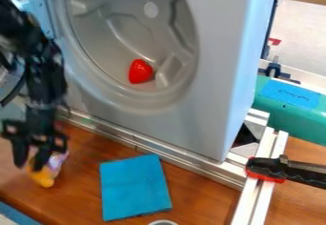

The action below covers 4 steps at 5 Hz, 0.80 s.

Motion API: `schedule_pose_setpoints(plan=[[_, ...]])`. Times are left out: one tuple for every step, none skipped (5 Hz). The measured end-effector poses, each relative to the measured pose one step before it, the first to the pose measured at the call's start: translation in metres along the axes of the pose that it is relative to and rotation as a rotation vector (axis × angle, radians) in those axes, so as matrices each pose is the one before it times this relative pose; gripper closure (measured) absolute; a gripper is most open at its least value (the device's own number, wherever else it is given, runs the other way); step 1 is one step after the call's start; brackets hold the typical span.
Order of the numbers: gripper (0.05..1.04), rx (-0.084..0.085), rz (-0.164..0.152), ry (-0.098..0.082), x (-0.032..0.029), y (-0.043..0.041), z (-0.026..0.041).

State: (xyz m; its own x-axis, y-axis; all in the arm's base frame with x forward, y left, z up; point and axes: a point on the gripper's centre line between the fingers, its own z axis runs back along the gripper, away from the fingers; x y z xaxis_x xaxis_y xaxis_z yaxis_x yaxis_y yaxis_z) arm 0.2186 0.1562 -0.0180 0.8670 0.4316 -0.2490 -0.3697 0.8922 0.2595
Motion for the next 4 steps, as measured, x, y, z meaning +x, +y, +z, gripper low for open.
schedule_pose_setpoints(plan=[[0.181, -0.0059, 0.0683, -0.1113, -0.00424, 0.00746, 0.03232], [0.072, -0.0324, -0.0493, -0.0977, 0.00476, -0.01426, 0.02833], [0.076, -0.1049, -0.1318, -0.1613, 0.01366, -0.02933, 0.03344], [0.077, -0.1455, -0.1520, -0.2135, 0.01756, -0.02605, 0.02596]])
